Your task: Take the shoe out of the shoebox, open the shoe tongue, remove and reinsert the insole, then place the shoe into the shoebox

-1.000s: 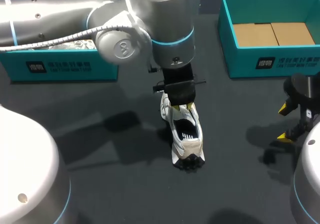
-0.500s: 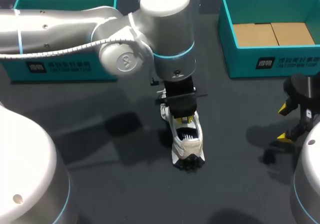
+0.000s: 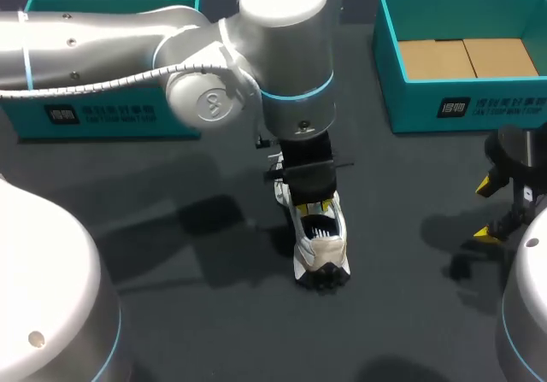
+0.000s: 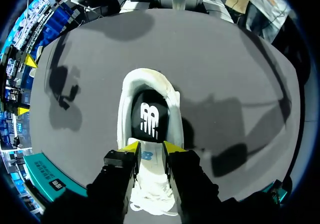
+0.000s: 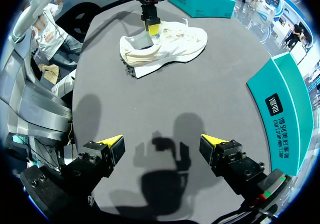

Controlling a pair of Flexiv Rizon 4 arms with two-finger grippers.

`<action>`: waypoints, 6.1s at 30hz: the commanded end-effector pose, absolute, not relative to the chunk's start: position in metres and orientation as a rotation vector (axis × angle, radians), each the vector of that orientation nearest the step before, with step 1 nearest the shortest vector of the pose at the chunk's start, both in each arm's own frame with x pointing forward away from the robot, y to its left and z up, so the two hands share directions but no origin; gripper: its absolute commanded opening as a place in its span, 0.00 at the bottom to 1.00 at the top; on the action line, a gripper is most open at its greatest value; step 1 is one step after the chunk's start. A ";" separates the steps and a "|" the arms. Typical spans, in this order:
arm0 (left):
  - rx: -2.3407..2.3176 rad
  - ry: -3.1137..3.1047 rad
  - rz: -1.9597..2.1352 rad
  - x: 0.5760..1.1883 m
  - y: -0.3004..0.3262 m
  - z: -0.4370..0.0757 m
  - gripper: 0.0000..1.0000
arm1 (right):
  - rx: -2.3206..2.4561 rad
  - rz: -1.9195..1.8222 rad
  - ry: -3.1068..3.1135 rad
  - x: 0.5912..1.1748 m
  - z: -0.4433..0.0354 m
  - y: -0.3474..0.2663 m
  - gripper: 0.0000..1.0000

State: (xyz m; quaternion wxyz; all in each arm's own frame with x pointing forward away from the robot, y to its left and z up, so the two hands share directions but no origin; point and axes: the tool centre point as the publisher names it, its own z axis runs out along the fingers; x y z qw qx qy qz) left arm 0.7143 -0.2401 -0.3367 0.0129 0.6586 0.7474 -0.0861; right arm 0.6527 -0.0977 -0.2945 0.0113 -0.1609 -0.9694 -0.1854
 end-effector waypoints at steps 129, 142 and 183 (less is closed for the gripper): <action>-0.107 3.182 -0.001 0.613 -0.248 -0.391 0.00 | -0.504 -0.576 -3.026 0.651 -0.294 -0.098 1.00; -0.047 3.229 -0.063 0.622 -0.226 -0.333 0.00 | -0.504 -0.576 -3.026 0.651 -0.294 -0.098 1.00; 0.056 3.291 0.047 0.750 -0.118 -0.130 0.00 | -0.504 -0.576 -3.026 0.651 -0.294 -0.098 1.00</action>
